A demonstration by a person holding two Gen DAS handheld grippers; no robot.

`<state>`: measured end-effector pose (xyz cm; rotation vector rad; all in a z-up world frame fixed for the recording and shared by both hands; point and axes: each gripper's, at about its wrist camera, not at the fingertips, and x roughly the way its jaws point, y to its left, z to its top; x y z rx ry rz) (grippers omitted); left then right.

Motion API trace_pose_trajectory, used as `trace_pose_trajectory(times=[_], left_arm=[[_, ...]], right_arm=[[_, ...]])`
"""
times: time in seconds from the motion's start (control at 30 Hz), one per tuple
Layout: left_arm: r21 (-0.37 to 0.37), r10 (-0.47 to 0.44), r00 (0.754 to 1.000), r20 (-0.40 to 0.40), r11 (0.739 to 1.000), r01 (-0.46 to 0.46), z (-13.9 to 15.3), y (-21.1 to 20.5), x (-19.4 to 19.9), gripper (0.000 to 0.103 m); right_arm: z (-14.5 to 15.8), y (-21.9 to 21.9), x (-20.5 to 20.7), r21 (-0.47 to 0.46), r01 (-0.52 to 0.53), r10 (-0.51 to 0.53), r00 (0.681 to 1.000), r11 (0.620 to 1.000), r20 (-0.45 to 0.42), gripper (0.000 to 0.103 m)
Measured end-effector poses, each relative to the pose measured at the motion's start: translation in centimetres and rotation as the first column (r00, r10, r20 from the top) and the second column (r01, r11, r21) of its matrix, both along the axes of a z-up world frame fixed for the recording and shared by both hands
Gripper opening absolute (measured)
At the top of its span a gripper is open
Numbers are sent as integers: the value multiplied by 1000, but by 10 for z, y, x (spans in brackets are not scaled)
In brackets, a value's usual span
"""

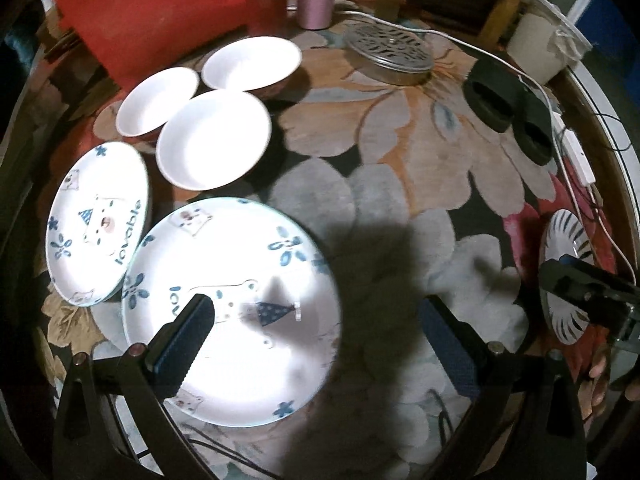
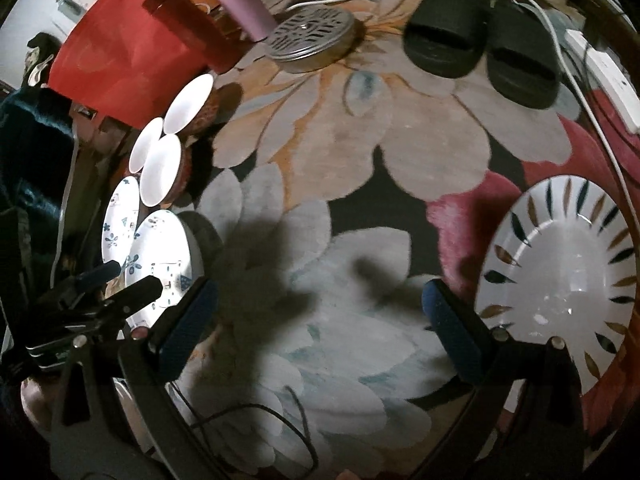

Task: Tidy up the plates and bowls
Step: 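Move both grippers back to the larger lovable bear plate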

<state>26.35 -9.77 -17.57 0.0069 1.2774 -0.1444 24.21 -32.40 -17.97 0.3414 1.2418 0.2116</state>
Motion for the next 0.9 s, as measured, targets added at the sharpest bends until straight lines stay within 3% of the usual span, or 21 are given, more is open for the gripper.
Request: trace_pose_trajectory(times=[0.5, 0.9], left_arm=[[19, 109, 994, -1, 994, -109, 1, 48, 1, 102], [-1, 179, 984, 19, 984, -179, 4, 88, 2, 102]], right_arm=[[2, 56, 16, 17, -124, 124, 992, 992, 15, 103], [9, 119, 30, 8, -267, 266, 962, 964, 57, 103]])
